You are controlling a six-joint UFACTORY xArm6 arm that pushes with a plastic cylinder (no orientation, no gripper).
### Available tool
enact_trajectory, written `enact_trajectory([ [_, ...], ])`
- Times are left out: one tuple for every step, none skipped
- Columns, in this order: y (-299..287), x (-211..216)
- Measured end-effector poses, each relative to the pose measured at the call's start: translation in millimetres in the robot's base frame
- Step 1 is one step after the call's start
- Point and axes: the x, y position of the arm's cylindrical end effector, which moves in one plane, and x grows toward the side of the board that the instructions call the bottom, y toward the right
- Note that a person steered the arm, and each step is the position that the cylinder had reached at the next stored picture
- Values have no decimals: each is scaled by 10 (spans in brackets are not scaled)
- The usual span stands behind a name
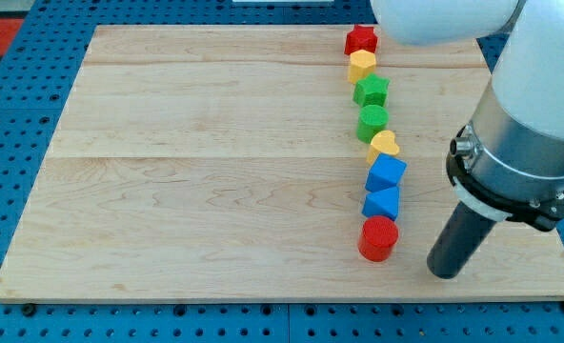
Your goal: Push the red circle to the left side of blue triangle
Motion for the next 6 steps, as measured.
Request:
enact_trajectory([
  [-283,-116],
  [-716,-261],
  [-1008,-510],
  [-1066,-850],
  [-1066,-1046],
  [-1155,-1062],
])
